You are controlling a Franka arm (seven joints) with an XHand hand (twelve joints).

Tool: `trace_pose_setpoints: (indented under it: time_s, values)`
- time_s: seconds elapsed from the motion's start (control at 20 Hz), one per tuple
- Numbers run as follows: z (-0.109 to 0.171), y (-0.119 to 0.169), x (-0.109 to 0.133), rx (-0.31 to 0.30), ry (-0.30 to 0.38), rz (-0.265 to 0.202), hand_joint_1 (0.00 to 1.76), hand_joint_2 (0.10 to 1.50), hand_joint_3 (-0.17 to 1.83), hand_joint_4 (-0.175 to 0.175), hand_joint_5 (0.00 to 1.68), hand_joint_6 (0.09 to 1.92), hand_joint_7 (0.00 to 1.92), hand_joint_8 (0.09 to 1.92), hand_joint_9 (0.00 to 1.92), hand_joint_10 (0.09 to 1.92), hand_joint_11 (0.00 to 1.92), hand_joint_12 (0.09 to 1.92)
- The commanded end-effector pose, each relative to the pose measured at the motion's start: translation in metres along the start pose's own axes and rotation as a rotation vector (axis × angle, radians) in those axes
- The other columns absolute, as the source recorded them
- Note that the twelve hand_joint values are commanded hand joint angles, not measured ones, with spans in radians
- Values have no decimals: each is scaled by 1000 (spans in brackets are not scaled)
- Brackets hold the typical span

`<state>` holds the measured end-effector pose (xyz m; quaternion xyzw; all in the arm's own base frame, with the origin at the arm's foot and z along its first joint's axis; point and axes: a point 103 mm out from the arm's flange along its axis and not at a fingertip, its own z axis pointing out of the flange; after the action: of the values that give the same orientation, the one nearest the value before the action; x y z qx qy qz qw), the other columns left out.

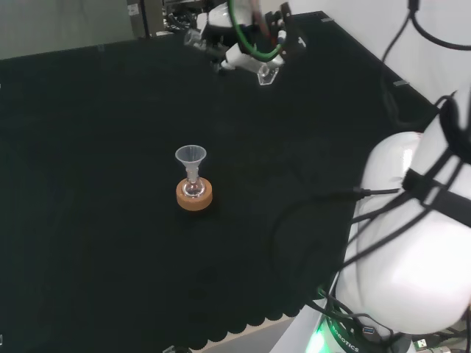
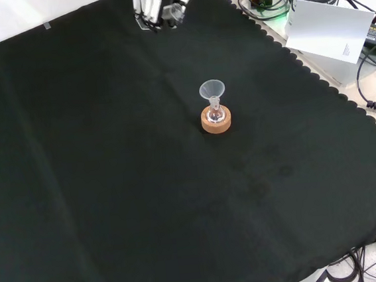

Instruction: Put the graduated cylinder back on the table.

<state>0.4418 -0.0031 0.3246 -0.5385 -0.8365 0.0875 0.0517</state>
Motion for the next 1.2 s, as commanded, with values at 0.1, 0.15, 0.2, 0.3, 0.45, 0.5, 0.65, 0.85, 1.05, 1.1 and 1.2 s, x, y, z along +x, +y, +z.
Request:
trace_pose_setpoints:
  time_s: [0.1, 0.15, 0.2, 0.3, 0.45, 0.5, 0.65, 0.85, 1.05, 1.1, 1.2]
  values:
    - [119, 56, -7, 16, 421, -62, 1251, 1141, 0, -175, 917, 1104, 950, 1085, 1343, 189, 1102, 816]
    - [119, 57, -7, 4, 428, -62, 1251, 1141, 0, -175, 917, 1104, 950, 1085, 1343, 189, 1102, 816]
    - [120, 59, -8, -6, 437, -63, 1251, 1141, 0, -175, 917, 1104, 950, 1085, 1343, 189, 1102, 816]
    - [120, 63, -9, -34, 455, -65, 1251, 1141, 0, -175, 916, 1104, 949, 1085, 1342, 189, 1102, 817]
    - [119, 68, -12, -83, 471, -66, 1251, 1141, 0, -175, 916, 1104, 949, 1085, 1342, 189, 1101, 818]
    - [119, 70, -13, -96, 478, -68, 1251, 1141, 0, -175, 916, 1105, 949, 1085, 1342, 189, 1101, 818]
    - [121, 75, -16, -139, 493, -68, 1251, 1141, 0, -175, 916, 1105, 949, 1085, 1341, 188, 1100, 819]
    - [129, 83, -19, -186, 523, -68, 1251, 1141, 0, -175, 917, 1104, 949, 1085, 1340, 187, 1099, 820]
    - [142, 95, -21, -207, 572, -75, 1251, 1141, 0, -175, 916, 1105, 948, 1086, 1337, 186, 1098, 820]
    - [144, 98, -22, -216, 584, -76, 1251, 1141, 0, -175, 916, 1105, 948, 1086, 1335, 185, 1097, 821]
    - [150, 104, -23, -233, 615, -78, 1251, 1142, 0, -175, 915, 1106, 946, 1088, 1331, 184, 1095, 821]
